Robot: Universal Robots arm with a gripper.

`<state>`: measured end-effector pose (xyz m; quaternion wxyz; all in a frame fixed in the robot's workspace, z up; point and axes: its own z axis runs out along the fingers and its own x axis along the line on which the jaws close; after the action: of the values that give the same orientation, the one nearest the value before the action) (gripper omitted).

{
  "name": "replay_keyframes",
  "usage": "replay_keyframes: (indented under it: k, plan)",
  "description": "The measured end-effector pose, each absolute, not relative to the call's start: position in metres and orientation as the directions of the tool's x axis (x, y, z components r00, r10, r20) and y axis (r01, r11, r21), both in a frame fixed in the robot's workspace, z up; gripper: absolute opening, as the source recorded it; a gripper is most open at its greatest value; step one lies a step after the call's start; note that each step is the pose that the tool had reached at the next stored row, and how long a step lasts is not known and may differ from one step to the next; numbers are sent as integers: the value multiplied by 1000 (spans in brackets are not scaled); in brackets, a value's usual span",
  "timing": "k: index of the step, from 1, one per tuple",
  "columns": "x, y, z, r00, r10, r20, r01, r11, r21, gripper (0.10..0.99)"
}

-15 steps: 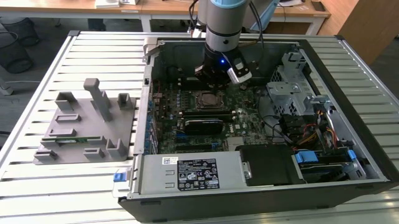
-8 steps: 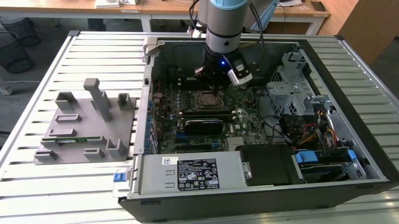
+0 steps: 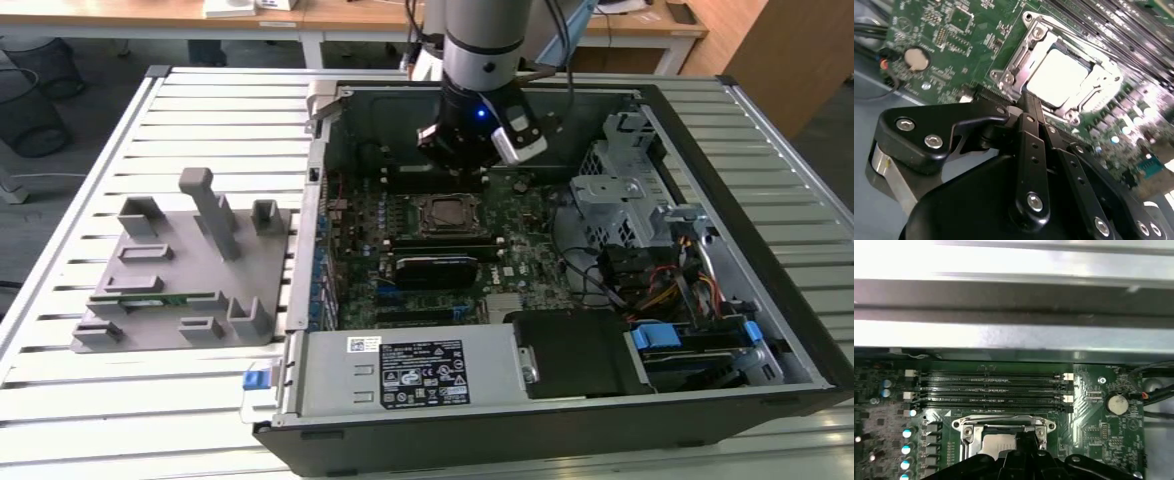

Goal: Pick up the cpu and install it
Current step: 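Install the second cpu locking lever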

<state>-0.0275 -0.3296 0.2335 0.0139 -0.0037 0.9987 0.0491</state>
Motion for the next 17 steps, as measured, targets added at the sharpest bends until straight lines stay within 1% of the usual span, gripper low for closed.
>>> replay_keyframes:
  k: [5, 9, 17]
  plan:
    - [-27, -330, 253, -1000, -6, -28, -9, 995, 97, 106]
    - [-27, -335, 254, -1000, -6, -28, -9, 995, 95, 106]
    - [-27, -358, 253, -1000, -6, -28, -9, 996, 91, 106]
